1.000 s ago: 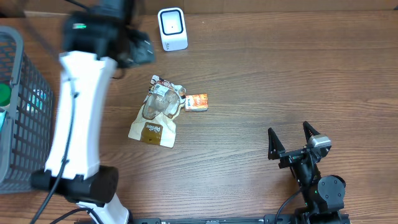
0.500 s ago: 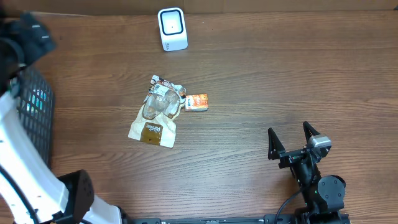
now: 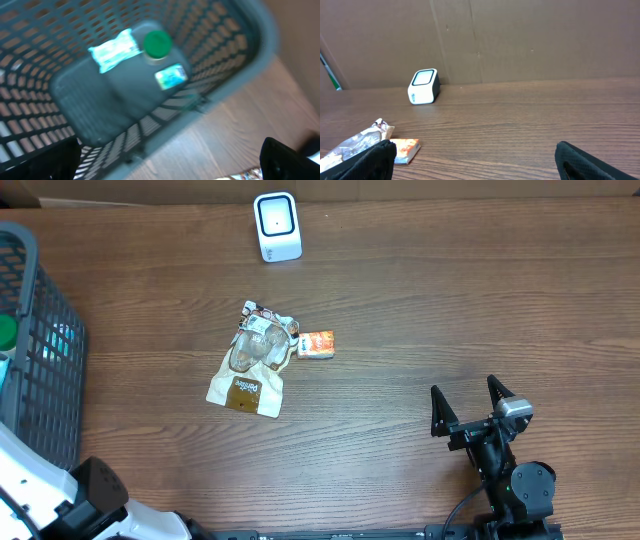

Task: Scan the item barcode
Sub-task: 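Retract the left gripper back over the basket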

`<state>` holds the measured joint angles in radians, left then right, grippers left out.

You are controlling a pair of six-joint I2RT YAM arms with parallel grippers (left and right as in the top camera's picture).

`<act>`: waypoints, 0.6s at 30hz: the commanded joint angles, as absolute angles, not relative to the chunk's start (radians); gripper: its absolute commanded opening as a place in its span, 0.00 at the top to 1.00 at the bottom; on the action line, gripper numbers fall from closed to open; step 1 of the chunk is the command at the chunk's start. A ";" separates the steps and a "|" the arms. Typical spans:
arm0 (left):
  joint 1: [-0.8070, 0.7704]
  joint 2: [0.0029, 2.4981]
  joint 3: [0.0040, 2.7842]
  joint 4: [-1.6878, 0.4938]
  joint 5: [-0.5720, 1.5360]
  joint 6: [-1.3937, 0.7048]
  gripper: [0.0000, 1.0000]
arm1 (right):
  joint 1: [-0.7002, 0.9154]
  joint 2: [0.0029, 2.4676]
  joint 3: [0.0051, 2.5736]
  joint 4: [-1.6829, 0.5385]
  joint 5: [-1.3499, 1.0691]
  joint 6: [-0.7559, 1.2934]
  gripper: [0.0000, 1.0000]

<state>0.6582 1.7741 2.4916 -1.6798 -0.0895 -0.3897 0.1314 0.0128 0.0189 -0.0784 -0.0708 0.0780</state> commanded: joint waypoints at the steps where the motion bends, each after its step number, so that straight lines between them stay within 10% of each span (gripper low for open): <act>1: 0.724 1.763 2.413 -1.656 -0.084 -0.414 0.03 | 0.128 0.002 0.007 -0.074 -0.069 0.081 0.00; 18: 0.842 1.763 1.932 -1.407 -0.121 -0.426 0.03 | 0.128 0.002 0.007 -0.074 -0.069 0.081 0.00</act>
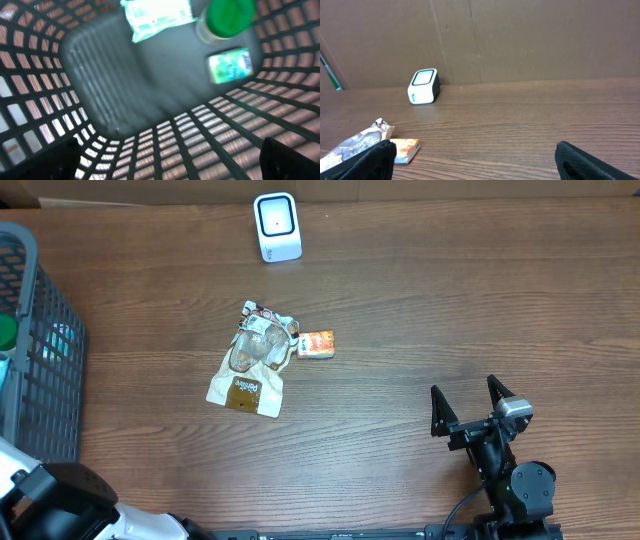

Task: Scan the item barcode
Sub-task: 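Retract the left gripper back over the basket, then lower the left gripper into the basket toward the mint-green wipes pack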

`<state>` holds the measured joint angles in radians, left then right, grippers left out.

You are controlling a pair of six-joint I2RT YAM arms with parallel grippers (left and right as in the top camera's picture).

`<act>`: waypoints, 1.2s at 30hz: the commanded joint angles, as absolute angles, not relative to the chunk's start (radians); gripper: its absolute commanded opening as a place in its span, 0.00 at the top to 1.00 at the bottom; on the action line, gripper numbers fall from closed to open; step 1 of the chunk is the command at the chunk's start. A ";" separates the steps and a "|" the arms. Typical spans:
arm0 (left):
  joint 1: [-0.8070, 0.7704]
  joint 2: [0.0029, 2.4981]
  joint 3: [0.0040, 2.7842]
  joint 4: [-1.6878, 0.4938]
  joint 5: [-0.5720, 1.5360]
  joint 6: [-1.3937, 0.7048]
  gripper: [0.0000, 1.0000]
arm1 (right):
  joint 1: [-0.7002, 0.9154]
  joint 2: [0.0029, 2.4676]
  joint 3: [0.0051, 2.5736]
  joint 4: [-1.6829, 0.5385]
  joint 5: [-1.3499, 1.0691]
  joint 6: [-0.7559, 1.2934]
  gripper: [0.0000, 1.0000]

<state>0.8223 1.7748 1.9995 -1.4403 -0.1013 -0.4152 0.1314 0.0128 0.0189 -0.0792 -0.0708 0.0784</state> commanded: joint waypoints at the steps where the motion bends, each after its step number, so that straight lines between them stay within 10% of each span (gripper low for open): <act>1: 0.844 1.763 1.914 -1.395 -0.131 -0.426 0.03 | 0.128 0.002 0.007 -0.074 -0.069 0.081 0.00; 36: 0.844 1.955 1.788 -1.037 -0.276 -0.057 0.05 | 0.128 0.003 0.008 -0.077 -0.069 0.081 0.00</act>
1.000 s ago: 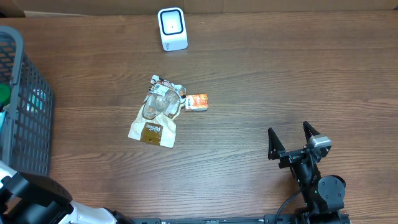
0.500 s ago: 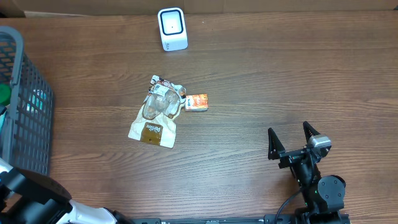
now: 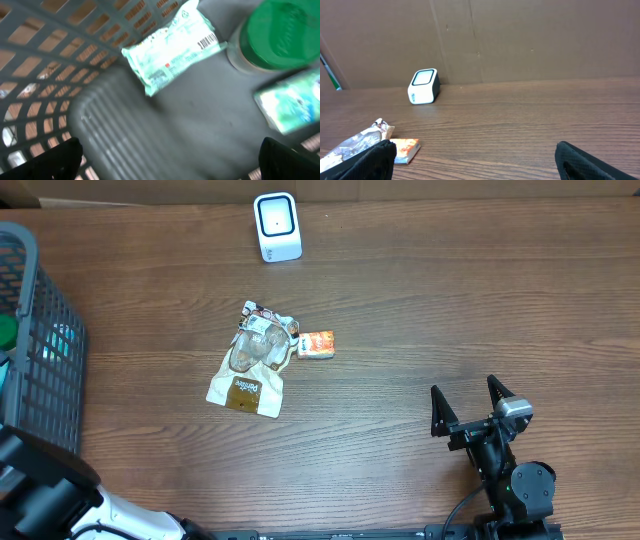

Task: Scan the item barcode
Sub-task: 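Lower the left gripper into the basket toward the mint-green wipes pack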

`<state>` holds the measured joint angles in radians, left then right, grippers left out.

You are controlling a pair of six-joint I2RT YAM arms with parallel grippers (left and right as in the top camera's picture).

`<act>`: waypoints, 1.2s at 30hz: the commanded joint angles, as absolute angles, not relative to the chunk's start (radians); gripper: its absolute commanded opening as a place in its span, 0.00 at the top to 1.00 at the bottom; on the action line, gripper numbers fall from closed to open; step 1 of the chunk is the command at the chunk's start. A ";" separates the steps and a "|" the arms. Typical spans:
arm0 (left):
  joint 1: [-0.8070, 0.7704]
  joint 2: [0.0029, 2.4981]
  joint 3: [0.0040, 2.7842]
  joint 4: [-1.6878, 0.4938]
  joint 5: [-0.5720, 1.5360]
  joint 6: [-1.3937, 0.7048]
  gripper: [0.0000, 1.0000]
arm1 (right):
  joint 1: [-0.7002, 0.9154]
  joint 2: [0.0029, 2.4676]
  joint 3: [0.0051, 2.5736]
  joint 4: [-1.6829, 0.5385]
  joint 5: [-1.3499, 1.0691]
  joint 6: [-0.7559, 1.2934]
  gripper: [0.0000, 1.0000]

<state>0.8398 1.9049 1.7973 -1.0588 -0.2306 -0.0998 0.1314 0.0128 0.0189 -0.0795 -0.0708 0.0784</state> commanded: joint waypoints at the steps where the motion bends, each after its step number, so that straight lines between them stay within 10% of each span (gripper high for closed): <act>1: 0.844 1.966 1.788 -1.027 -0.278 -0.033 0.05 | 0.128 0.003 0.008 -0.077 -0.069 0.081 0.00; 36: 0.844 2.276 1.788 -0.773 -0.348 0.256 0.16 | 0.128 0.003 0.008 -0.077 -0.069 0.081 0.00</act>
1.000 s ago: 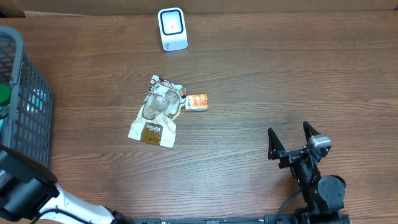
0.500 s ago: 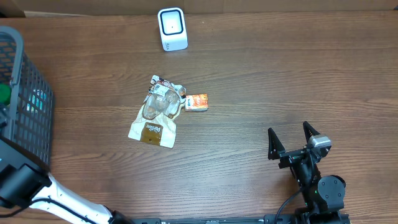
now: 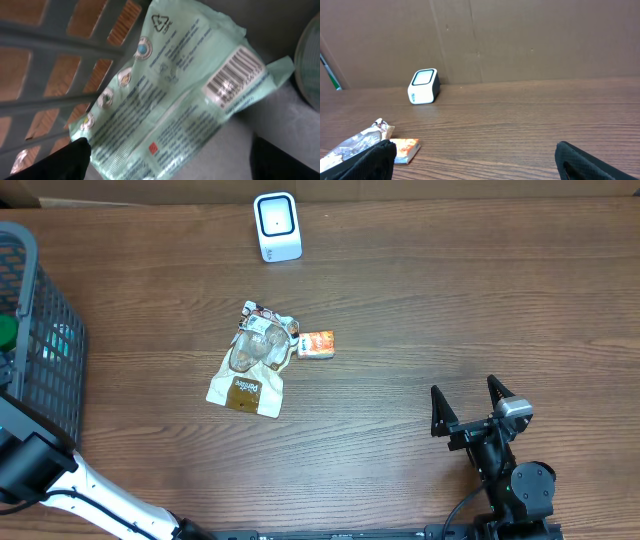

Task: Scan the item barcode
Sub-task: 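Lower the left gripper into the basket toward the mint-green wipes pack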

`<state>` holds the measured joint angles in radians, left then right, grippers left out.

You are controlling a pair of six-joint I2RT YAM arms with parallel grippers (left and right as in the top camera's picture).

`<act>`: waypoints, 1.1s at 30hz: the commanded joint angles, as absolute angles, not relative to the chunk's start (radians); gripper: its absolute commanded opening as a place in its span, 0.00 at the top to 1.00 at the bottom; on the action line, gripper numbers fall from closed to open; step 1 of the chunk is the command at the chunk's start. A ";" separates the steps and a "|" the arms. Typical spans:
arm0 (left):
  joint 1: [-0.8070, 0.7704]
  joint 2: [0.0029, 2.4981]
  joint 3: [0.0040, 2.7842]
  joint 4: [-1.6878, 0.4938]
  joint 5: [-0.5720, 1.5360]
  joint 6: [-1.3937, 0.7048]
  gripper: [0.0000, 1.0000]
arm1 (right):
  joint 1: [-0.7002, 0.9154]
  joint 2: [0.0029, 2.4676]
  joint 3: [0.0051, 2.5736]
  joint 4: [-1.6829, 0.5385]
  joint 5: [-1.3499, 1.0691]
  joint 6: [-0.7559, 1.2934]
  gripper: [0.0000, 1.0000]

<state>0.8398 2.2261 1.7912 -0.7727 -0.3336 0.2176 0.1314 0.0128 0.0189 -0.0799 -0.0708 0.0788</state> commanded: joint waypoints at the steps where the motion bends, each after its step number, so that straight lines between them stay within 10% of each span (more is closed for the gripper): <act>1: 0.844 2.287 1.788 -0.774 -0.348 0.256 0.16 | 0.128 0.003 0.008 -0.077 -0.069 0.081 0.00; 6: 0.844 2.342 1.788 -0.795 -0.348 0.255 0.29 | 0.128 0.003 0.008 -0.077 -0.069 0.081 0.00; 12: 0.844 2.350 1.789 -0.796 -0.347 0.255 0.95 | 0.128 0.003 0.008 -0.077 -0.069 0.081 0.00; 33: 0.843 2.255 1.791 -0.860 -0.347 0.159 0.96 | 0.128 0.003 0.008 -0.077 -0.069 0.081 0.00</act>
<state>0.8379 2.2665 1.8248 -0.8341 -0.3977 0.2081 0.1314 0.0128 0.0189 -0.0799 -0.0708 0.0784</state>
